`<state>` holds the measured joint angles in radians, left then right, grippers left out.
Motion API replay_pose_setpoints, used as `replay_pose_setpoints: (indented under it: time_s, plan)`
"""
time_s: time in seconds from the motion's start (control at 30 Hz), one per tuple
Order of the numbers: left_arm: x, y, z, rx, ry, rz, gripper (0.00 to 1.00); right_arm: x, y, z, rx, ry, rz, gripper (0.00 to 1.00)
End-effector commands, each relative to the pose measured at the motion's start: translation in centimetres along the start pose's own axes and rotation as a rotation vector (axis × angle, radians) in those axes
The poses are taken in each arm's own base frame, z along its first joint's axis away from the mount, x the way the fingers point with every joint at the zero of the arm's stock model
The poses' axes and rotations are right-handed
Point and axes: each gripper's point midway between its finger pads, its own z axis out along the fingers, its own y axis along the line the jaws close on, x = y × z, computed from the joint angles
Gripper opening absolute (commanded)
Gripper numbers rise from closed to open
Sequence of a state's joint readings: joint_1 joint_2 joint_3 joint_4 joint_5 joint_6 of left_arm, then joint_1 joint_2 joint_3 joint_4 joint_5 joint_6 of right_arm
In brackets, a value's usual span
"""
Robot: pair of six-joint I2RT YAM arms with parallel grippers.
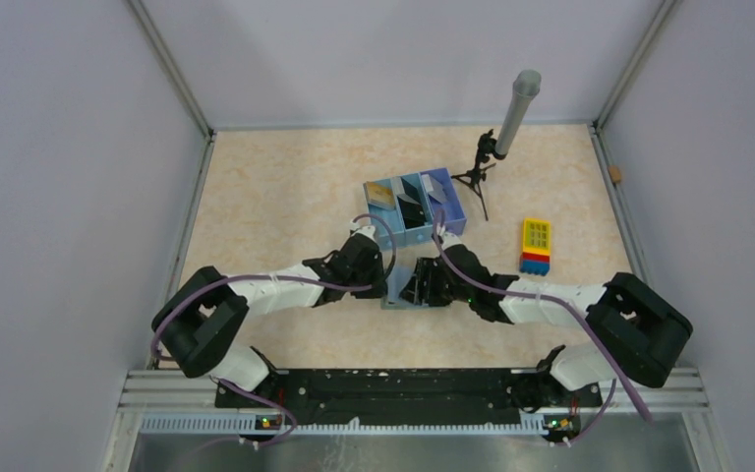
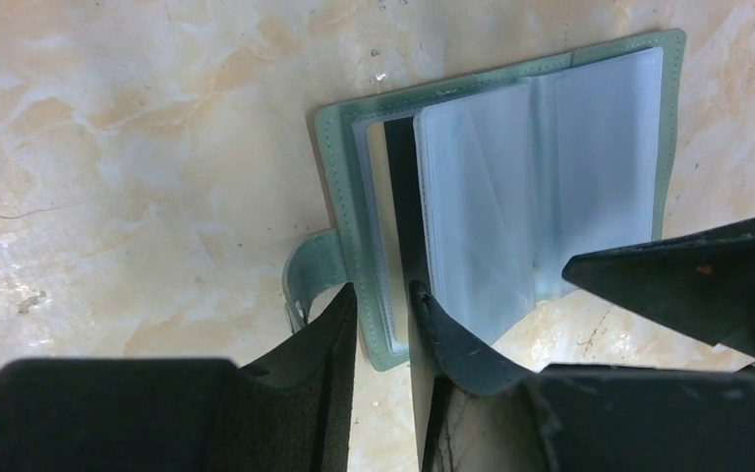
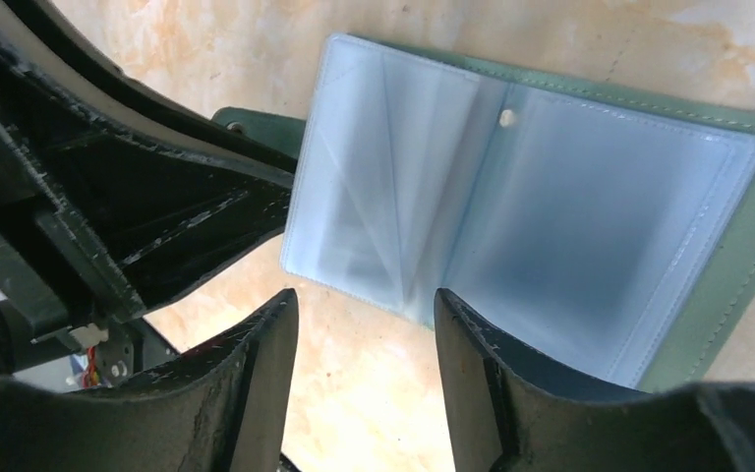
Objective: Put the credit cards into the card holder
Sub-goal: Turn over the card slot in the card holder, then pick up the credit card from the storage box.
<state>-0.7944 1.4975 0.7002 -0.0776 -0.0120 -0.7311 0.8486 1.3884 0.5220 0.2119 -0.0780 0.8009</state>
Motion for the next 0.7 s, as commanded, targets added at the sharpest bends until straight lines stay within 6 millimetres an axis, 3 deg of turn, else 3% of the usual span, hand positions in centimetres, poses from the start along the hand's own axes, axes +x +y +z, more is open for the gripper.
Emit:
replay_pose_setpoints:
  time_s: [0.0, 0.1, 0.2, 0.4, 0.53, 0.67]
  plan:
    - [-1.6, -0.5, -1.3, 0.021, -0.078, 0.0, 0.29, -2.2, 0.8, -0.1, 0.033, -0.069, -0.048, 0.55]
    - [-2.6, 0.1, -2.7, 0.001, -0.128, 0.001, 0.42, -3.7, -0.2, -1.1, 0.129, -0.105, -0.099, 0.59]
    - [-3.7, 0.4, -4.3, 0.006, -0.167, -0.007, 0.62, -5.8, -0.4, -2.6, 0.185, -0.14, -0.154, 0.65]
    - [-5.5, 1.9, -7.8, 0.023, -0.184, -0.058, 0.98, -11.5, -0.1, -4.6, 0.231, -0.195, -0.235, 0.71]
    - [-7.5, 2.4, -10.9, 0.056, -0.228, -0.056, 0.99, -15.2, 0.4, -4.3, 0.242, -0.22, -0.289, 0.72]
    - [-10.2, 3.3, -13.9, 0.056, -0.262, -0.036, 0.99, -18.6, 0.4, -2.7, 0.265, -0.24, -0.323, 0.72]
